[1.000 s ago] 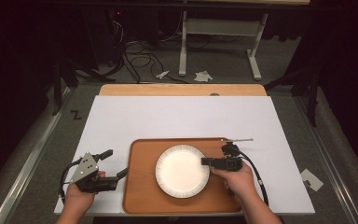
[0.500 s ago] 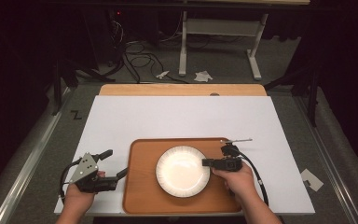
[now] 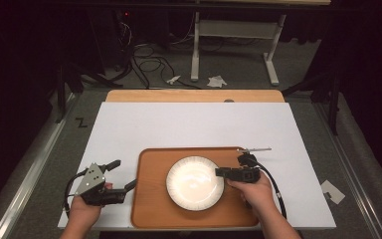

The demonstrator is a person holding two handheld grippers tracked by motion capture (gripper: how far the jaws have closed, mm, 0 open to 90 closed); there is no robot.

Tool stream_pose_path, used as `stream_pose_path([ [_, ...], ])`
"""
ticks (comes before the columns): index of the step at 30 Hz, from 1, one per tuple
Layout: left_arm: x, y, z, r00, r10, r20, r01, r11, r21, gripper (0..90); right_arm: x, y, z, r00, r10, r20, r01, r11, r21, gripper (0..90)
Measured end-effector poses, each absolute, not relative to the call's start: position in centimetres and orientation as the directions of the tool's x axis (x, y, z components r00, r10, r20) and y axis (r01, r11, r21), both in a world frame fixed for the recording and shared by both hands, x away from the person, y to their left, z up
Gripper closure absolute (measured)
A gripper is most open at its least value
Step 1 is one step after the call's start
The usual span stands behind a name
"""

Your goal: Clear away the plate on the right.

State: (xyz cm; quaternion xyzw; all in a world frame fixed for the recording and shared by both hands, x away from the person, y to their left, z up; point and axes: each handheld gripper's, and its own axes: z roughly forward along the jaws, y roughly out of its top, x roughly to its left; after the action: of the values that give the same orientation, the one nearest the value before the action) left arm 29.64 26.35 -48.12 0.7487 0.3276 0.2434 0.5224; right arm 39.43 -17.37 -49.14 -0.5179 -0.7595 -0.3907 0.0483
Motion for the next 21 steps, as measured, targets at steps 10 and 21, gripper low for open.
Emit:
stream_pose_path([
  [10, 29.7, 26.4, -48.2, 0.66, 0.751, 0.019, 0.252, -0.245, 0.936, 15.8, 38.9, -18.8, -47.2, -0.515, 0.765, 0.386, 0.735, 0.163, 0.658, 57.9],
  [21, 29.8, 26.7, -48.3, 0.656, 0.755, 0.01, 0.26, -0.239, 0.936, 15.8, 37.4, -23.4, -44.3, -0.532, 0.827, 0.18, 0.557, 0.182, 0.81, 18.7],
])
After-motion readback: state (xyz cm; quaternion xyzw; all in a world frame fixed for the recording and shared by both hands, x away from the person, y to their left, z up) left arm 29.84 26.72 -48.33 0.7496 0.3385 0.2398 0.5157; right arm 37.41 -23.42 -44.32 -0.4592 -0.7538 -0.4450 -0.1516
